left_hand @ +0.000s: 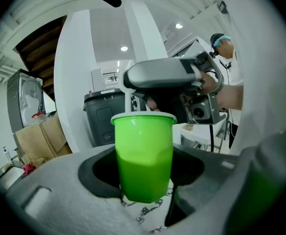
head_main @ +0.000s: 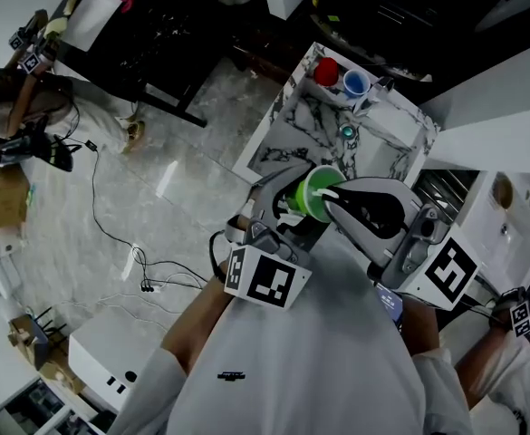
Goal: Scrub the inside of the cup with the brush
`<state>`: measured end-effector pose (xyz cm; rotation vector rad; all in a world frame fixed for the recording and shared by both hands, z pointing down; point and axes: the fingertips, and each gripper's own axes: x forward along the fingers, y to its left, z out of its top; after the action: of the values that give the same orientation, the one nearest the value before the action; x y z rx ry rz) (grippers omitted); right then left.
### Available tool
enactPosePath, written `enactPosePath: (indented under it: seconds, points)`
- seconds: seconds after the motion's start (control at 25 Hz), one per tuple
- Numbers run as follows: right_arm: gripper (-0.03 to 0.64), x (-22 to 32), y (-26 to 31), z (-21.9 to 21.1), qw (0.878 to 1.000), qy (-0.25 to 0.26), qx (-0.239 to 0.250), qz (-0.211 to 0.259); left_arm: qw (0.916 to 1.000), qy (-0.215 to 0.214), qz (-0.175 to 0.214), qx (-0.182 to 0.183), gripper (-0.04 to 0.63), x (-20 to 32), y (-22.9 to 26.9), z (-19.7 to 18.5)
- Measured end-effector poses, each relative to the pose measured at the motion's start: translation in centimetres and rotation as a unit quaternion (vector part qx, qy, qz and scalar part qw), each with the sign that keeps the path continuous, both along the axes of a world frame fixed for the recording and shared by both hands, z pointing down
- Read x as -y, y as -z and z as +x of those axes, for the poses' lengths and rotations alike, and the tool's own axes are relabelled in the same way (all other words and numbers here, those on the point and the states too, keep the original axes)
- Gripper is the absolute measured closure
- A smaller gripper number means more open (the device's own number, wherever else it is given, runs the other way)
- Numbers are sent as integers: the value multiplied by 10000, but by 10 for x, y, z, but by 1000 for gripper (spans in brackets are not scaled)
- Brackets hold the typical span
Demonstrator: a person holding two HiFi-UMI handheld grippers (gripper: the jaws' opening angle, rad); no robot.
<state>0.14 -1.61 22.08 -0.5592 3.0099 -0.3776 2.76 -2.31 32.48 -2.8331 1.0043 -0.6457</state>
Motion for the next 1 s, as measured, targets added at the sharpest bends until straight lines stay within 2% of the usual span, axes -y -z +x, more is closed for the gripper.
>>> enactPosePath:
  seconds: [0.28, 0.56, 0.84, 1.0]
  points:
    - [598, 12, -3, 7, 9993, -190, -180, 263, 10000, -7, 76, -24, 336, -2, 4, -2]
    - [597, 11, -11, 27, 9990, -309, -313, 115, 9999, 5, 115, -9, 336, 0, 3, -5]
    - [597, -3, -10, 31, 9991, -165, -391, -4, 9999, 51, 93, 39, 336, 5, 1, -8]
    - [597, -10, -6, 25, 9998, 46, -206, -70, 9999, 73, 7, 93, 336, 7, -4, -6]
